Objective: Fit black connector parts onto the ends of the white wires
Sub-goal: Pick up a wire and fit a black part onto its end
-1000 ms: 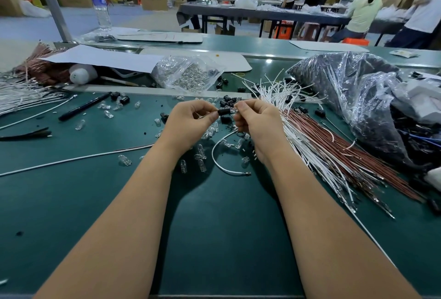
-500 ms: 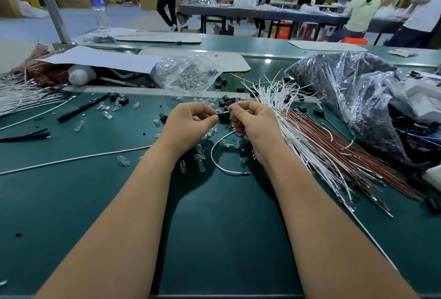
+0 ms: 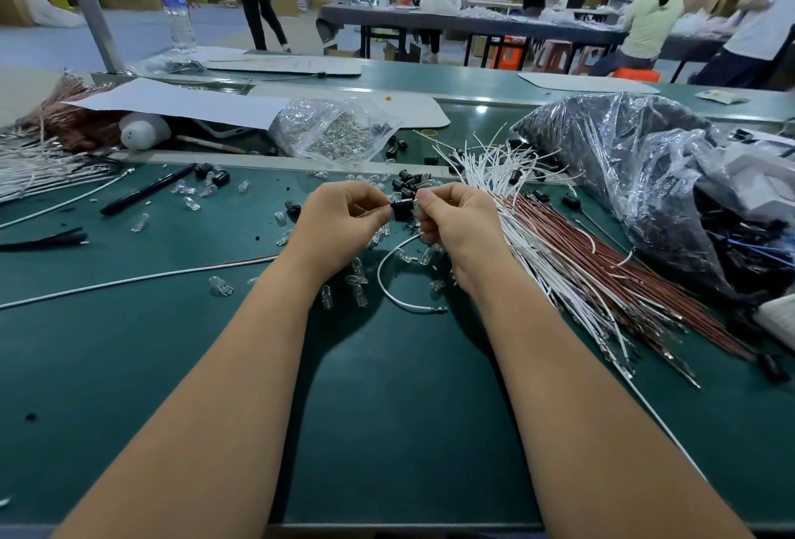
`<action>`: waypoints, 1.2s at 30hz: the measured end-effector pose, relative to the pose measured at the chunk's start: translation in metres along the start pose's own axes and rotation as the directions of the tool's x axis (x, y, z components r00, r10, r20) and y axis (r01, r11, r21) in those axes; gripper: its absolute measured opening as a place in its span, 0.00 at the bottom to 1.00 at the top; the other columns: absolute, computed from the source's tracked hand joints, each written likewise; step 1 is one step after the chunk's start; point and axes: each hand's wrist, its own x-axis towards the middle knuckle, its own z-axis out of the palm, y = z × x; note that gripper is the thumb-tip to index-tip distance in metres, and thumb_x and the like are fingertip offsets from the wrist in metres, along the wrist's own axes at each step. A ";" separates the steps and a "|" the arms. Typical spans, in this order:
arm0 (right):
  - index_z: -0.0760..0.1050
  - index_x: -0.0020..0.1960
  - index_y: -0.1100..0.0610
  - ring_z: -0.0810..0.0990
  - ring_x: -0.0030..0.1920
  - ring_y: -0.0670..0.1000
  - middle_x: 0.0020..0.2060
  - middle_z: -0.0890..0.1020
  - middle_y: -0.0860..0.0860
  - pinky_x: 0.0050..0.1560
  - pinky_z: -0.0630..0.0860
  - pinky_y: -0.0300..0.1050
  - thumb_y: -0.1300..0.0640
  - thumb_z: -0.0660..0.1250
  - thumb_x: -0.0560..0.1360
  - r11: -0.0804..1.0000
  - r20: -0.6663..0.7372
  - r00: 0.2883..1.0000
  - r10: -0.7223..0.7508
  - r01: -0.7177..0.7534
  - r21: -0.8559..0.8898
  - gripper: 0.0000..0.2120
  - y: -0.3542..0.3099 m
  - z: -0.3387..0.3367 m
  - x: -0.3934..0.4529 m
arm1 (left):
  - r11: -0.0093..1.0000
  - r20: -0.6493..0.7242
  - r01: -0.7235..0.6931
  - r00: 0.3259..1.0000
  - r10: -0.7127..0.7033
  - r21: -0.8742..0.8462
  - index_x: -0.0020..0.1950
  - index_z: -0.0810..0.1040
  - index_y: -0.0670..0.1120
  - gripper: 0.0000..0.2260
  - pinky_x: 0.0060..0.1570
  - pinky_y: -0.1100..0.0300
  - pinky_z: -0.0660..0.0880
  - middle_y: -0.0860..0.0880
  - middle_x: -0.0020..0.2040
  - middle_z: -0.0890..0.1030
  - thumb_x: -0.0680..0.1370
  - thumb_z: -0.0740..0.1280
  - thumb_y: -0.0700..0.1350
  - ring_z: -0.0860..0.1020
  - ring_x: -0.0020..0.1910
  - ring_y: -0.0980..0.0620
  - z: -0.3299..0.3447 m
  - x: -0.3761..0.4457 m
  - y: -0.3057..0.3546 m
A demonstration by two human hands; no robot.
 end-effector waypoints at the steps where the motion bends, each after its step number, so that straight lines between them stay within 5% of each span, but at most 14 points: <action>1: 0.76 0.38 0.58 0.73 0.23 0.42 0.25 0.77 0.48 0.28 0.72 0.36 0.62 0.67 0.77 1.000 -0.004 1.000 -0.003 0.003 -0.024 0.09 0.000 0.000 0.000 | 1.000 -0.004 -0.004 1.000 0.004 0.001 0.43 0.83 0.44 0.01 0.38 0.55 0.75 0.42 0.36 0.82 0.74 0.72 0.39 0.76 0.33 0.52 0.000 0.000 0.000; 21: 0.74 0.38 0.57 0.73 0.26 0.45 0.27 0.77 0.49 0.30 0.71 0.40 0.59 0.66 0.78 0.999 -0.110 0.993 -0.042 0.045 0.025 0.11 -0.001 0.008 -0.008 | 0.998 -0.063 -0.027 0.998 0.023 -0.063 0.45 0.83 0.44 0.02 0.33 0.66 0.67 0.50 0.32 0.79 0.76 0.70 0.39 0.68 0.29 0.57 0.003 -0.002 0.004; 25: 0.75 0.42 0.56 0.75 0.31 0.44 0.32 0.78 0.49 0.35 0.74 0.39 0.59 0.64 0.79 0.995 -0.188 0.978 -0.093 0.098 0.017 0.07 -0.004 0.004 -0.008 | 0.960 -0.079 0.031 0.995 -0.055 -0.277 0.46 0.80 0.48 0.07 0.37 0.61 0.67 0.53 0.35 0.81 0.79 0.65 0.38 0.72 0.35 0.51 -0.005 0.000 0.003; 29: 0.76 0.44 0.57 0.75 0.33 0.46 0.33 0.79 0.51 0.37 0.75 0.40 0.60 0.65 0.79 0.994 -0.197 0.976 -0.098 0.107 0.032 0.05 -0.005 0.002 -0.009 | 0.864 -0.010 0.021 0.999 -0.030 -0.504 0.47 0.77 0.49 0.09 0.36 0.74 0.71 0.56 0.38 0.83 0.80 0.62 0.36 0.77 0.34 0.65 -0.012 0.000 0.006; 36: 0.80 0.42 0.55 0.75 0.30 0.44 0.29 0.79 0.48 0.33 0.74 0.37 0.59 0.66 0.78 0.986 -0.155 0.978 -0.142 0.154 0.070 0.07 -0.005 0.004 -0.009 | 0.732 0.042 0.030 0.999 -0.002 -0.681 0.45 0.76 0.53 0.02 0.50 0.63 0.69 0.56 0.43 0.83 0.74 0.65 0.46 0.77 0.44 0.61 -0.013 0.001 0.010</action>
